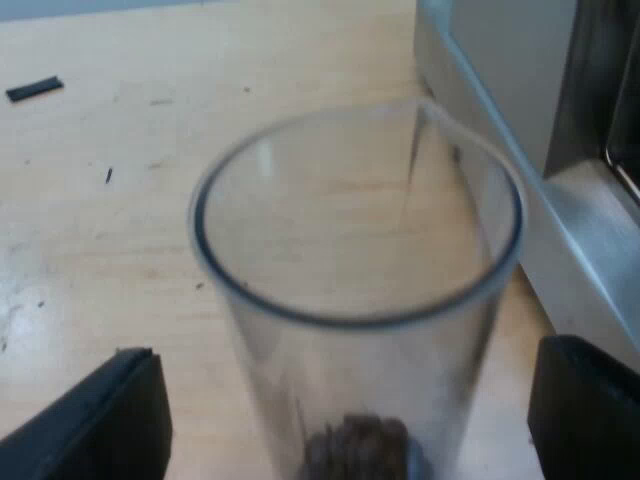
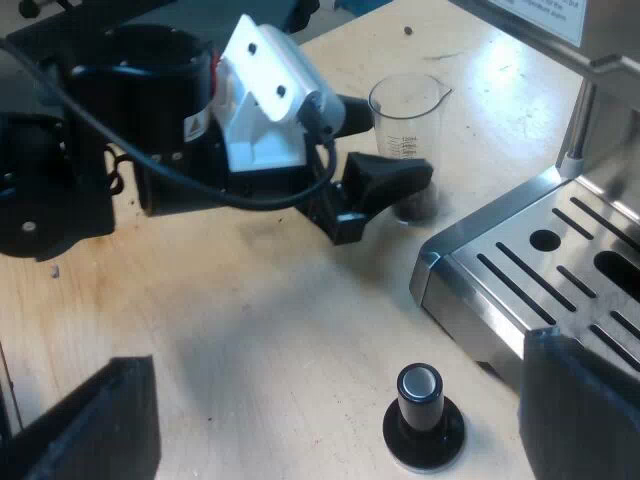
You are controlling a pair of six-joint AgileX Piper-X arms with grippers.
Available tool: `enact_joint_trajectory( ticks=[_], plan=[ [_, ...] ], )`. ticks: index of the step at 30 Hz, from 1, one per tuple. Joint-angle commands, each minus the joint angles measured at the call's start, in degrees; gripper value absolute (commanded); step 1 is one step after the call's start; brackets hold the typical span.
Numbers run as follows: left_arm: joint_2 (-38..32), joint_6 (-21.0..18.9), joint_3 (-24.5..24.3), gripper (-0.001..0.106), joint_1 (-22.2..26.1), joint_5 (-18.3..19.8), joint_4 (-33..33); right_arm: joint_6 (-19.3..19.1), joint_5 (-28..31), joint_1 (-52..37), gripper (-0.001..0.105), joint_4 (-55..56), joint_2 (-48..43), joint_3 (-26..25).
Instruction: Pour the beans into the coffee machine
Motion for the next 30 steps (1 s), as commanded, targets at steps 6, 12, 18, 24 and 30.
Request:
enact_joint_trajectory(
  ticks=[6,12,18,24,30],
  plan=[
    [2.9,-0.2,-4.0,0.090,-0.3,0.4,-0.9,-0.3,-0.4,0.2,0.079,-0.3,0.0,-0.2],
    [2.9,-0.2,-4.0,0.065,-0.3,0.4,-0.7,-0.3,-0.4,0.2,0.079,-0.3,0.0,-0.2],
    [2.3,-0.2,-4.0,0.027,-0.3,2.7,0.7,-0.3,-0.4,0.2,0.079,-0.3,0.0,-0.2],
    [-1.9,-0.2,-2.4,0.016,-0.3,4.5,3.7,-0.3,-0.4,0.2,0.079,-0.3,0.0,-0.2],
    [-6.8,-0.2,-0.6,0.016,-0.3,4.6,4.2,-0.3,-0.4,0.2,0.079,-0.4,-0.4,-0.2]
  ],
)
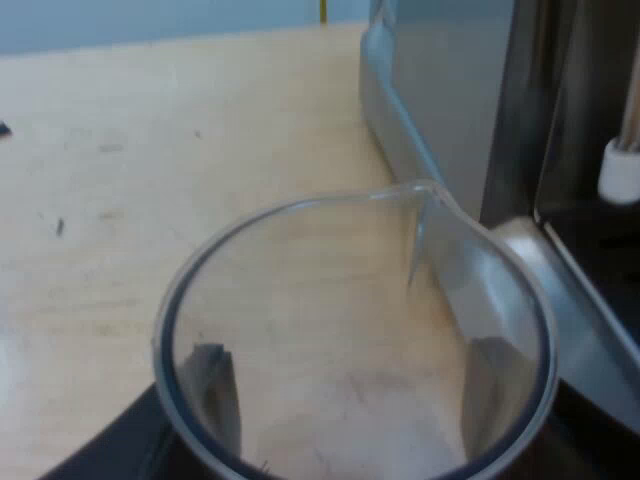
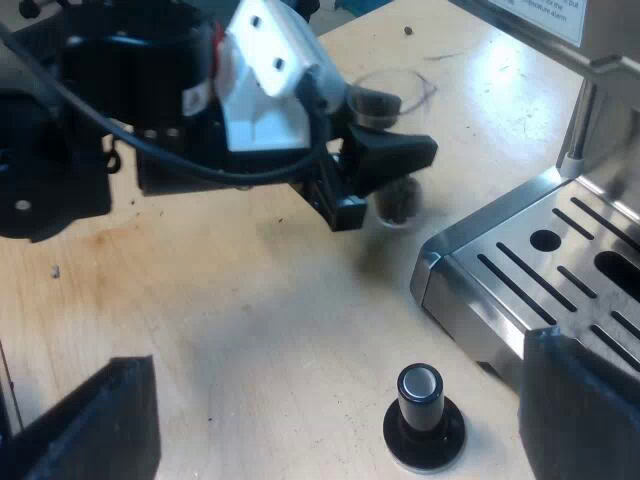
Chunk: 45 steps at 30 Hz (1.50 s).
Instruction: Pour the beans into the coffee machine
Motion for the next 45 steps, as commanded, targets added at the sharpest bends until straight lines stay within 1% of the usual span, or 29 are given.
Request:
enact_joint_trajectory(
  ticks=[1,2,3,4,7,8,11,12,14,17,18,20,23,24,25,28,30,33,35,38,41,44,45],
  plan=[
    [-3.1,-0.2,0.8,0.016,-0.3,0.5,-0.4,-0.3,-0.4,0.2,0.079,-0.7,-0.7,-0.2],
    [-8.1,-0.2,1.7,0.016,-0.3,0.5,3.0,-0.3,-0.2,0.2,0.079,-0.9,-1.1,-0.2],
    [-10.2,-0.2,1.9,0.016,-0.3,0.5,5.3,-0.3,-0.1,0.2,0.079,-1.0,-1.4,-0.2],
    [-15.8,-0.2,2.0,0.016,-0.3,0.5,11.9,-0.3,0.9,0.2,0.079,-1.3,-2.1,-0.2],
    [-23.2,-0.2,2.0,0.016,-0.3,0.5,18.1,-0.3,3.4,0.2,0.079,-1.3,-4.3,-0.2],
    [-24.2,-0.2,2.0,0.016,-0.3,0.5,18.9,-0.3,3.7,0.2,0.079,-1.3,-4.6,-0.2],
    [-32.5,0.2,2.0,0.016,-0.3,0.5,23.3,-0.3,4.4,0.2,0.079,-1.3,-6.7,-0.2],
    [-33.4,0.2,2.0,0.016,-0.3,0.5,23.9,-0.3,4.3,0.2,0.079,-1.3,-7.9,-0.2],
    [-38.6,0.2,2.0,0.016,-0.3,0.5,27.0,-0.3,4.3,0.2,0.079,-1.3,-9.7,-0.2],
    [-44.6,0.2,2.0,0.016,-0.3,0.5,31.4,-0.3,4.3,0.2,0.079,-1.3,-11.8,-0.2],
    [-45.0,0.2,2.0,0.016,-0.3,0.5,31.9,-0.1,4.3,0.2,0.079,-1.3,-12.7,-0.2],
    [-47.9,0.2,2.0,0.016,-0.3,0.9,34.2,2.4,4.3,0.2,0.079,-1.3,-14.5,-0.2],
    [-53.9,0.2,1.5,0.016,-0.3,2.5,39.1,5.8,4.3,0.2,0.079,-1.3,-16.3,-0.2],
    [-54.5,0.2,1.4,0.016,-0.3,2.5,39.7,5.8,4.3,0.2,0.079,-1.3,-17.1,-0.2],
    [-56.8,0.2,0.9,0.016,-0.3,2.7,41.3,5.8,4.3,0.2,0.079,-1.3,-17.3,-0.2],
    [-59.6,0.2,-0.6,0.016,-0.3,2.7,43.7,5.8,4.3,0.2,0.079,-1.3,-19.5,-0.2],
    [-61.2,0.2,-2.0,0.016,-0.3,2.7,45.3,5.7,5.9,0.2,0.079,-2.3,-20.4,-0.2],
    [-61.8,0.2,-3.2,0.016,-0.3,2.7,46.1,4.6,10.7,0.2,0.079,-4.3,-20.9,-0.2],
    [-61.8,0.2,-3.4,0.016,-0.3,2.7,46.1,2.5,15.4,0.1,0.079,-6.0,-20.9,-0.2],
    [-61.8,0.2,-3.6,0.016,-0.3,3.4,46.1,-0.7,20.2,0.1,0.079,-8.7,-20.6,-0.2],
    [-61.8,0.2,-4.0,0.016,-0.3,3.6,46.8,-3.1,20.1,0.1,0.079,-12.2,-20.3,-0.2],
    [-61.8,0.2,-5.7,0.016,-0.3,3.6,52.7,-5.9,20.4,0.1,0.079,-17.3,-19.7,-0.2],
    [-61.8,0.2,-5.9,0.016,-0.3,3.6,53.4,-6.1,20.9,0.1,0.079,-17.8,-19.6,-0.2]
  ],
)
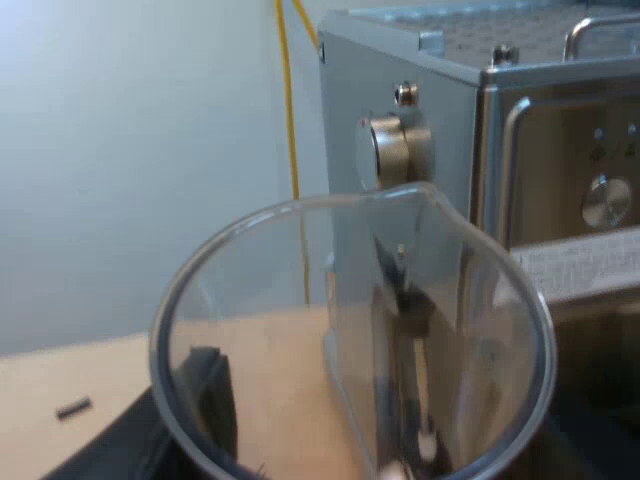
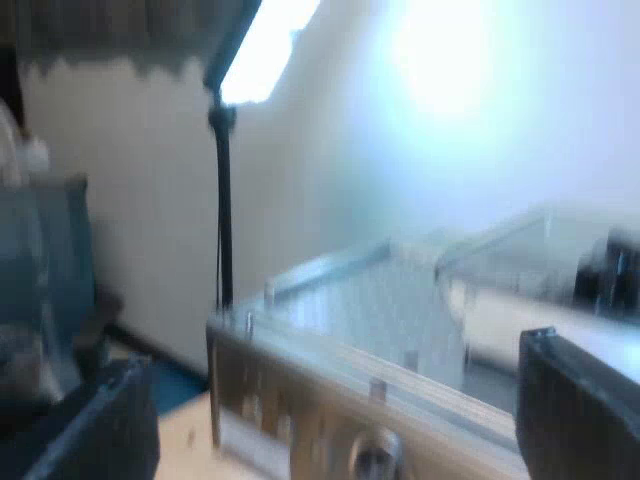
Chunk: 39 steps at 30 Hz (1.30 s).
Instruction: Pour the beans into the coffee machine
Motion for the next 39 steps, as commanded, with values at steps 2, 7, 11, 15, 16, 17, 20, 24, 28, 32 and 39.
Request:
enact_joint_trajectory(
  ticks=[2,7,11,15,16,17,20,24,28,32,39],
  plan=[
    [-0.3,0.2,-2.7,0.016,-0.3,0.4,5.7,-2.6,2.6,0.1,0.079,-6.0,0.9,-0.2],
    [-0.3,2.8,-5.3,0.016,-0.3,0.3,6.5,-2.8,12.9,0.1,0.079,-9.4,3.4,-0.2],
    [-0.3,3.3,-8.8,0.016,-0.3,0.0,8.8,-2.8,14.2,0.1,0.079,-11.4,5.9,-0.2],
    [-0.3,7.6,-11.8,0.016,-0.3,-0.7,11.0,-1.5,14.2,0.1,0.079,-11.4,7.3,-0.2],
    [-0.3,8.6,-13.0,0.016,-0.3,-1.3,11.7,-0.4,14.2,0.1,0.079,-11.4,7.5,-0.2],
    [-0.2,8.8,-14.1,0.016,-0.3,-1.7,12.2,0.5,14.2,0.1,0.079,-11.4,7.8,-0.2],
    [1.2,8.8,-16.3,0.016,-0.3,-1.8,12.2,0.9,14.2,0.1,0.079,-11.4,7.8,-0.2],
    [3.6,8.8,-18.5,0.016,-0.3,-1.4,12.2,0.9,14.2,0.1,0.079,-11.4,7.8,-0.2],
    [10.5,8.8,-24.7,0.016,-0.3,1.2,12.2,0.9,14.1,0.1,0.079,-11.3,7.8,-0.2],
    [16.2,8.8,-29.9,0.016,-0.3,1.7,12.2,0.9,14.1,0.1,0.079,-10.9,7.8,-0.2],
    [24.6,8.8,-38.5,0.016,-3.1,2.0,12.2,0.9,14.1,0.1,0.079,-10.9,7.8,-0.2]
  ],
)
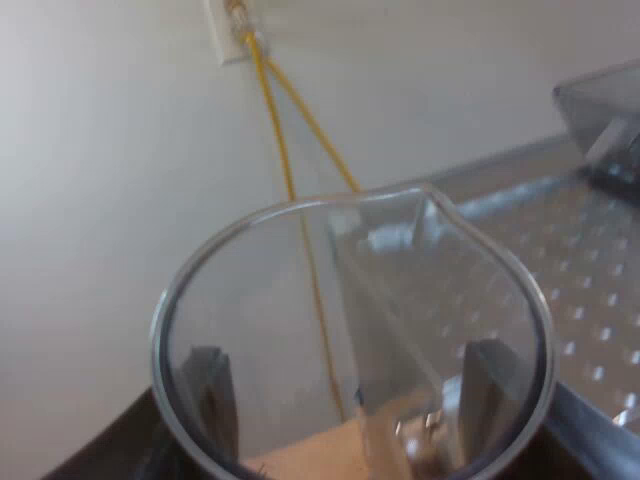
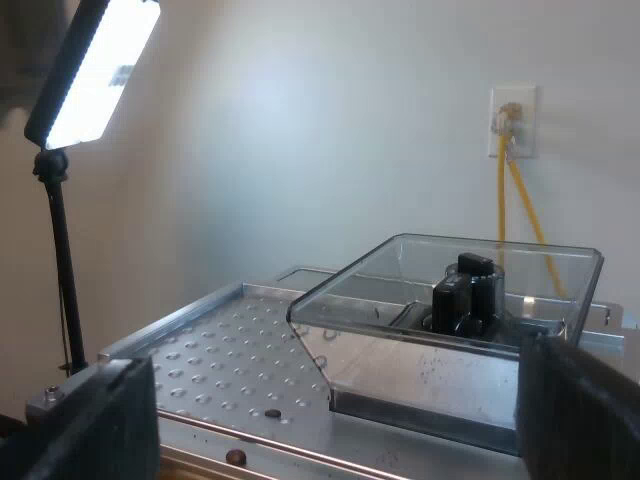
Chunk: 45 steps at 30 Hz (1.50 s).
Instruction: Pour the beans into the coffee machine
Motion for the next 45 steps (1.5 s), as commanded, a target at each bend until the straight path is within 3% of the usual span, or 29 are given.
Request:
enact_joint_trajectory(
  ticks=[1,5,7,22,30,31,35,45],
  plan=[
    [3.4,0.2,-4.1,0.016,-2.4,0.1,-0.6,-0.2,0.1,0.1,0.079,-0.9,-0.3,-0.2],
    [7.5,0.2,-7.9,0.016,-4.8,-0.2,-0.4,-0.2,0.1,0.1,0.079,-0.9,-0.3,-0.2],
    [11.3,0.2,-12.1,0.016,-6.6,-2.2,1.8,-0.2,0.1,0.1,0.079,-0.9,-0.3,-0.2],
    [26.8,-0.1,-30.3,0.016,-8.7,-2.5,3.2,-0.2,0.1,0.1,0.079,-0.9,-0.3,-0.2],
    [29.7,-0.1,-33.6,0.016,-10.2,-3.1,3.2,-0.2,0.1,0.1,0.079,-0.9,-0.3,-0.2],
    [34.7,-0.1,-39.0,0.016,-12.6,-5.2,4.0,-0.2,0.1,0.1,0.079,-0.9,-0.3,-0.2],
    [40.2,-0.1,-45.1,0.016,-14.5,-5.7,9.4,0.2,0.1,0.1,0.079,-0.9,-0.3,-0.2],
    [46.8,-0.1,-53.4,0.016,-16.6,-6.0,12.3,0.2,0.1,0.1,0.079,-0.8,-0.3,-0.2]
  ],
)
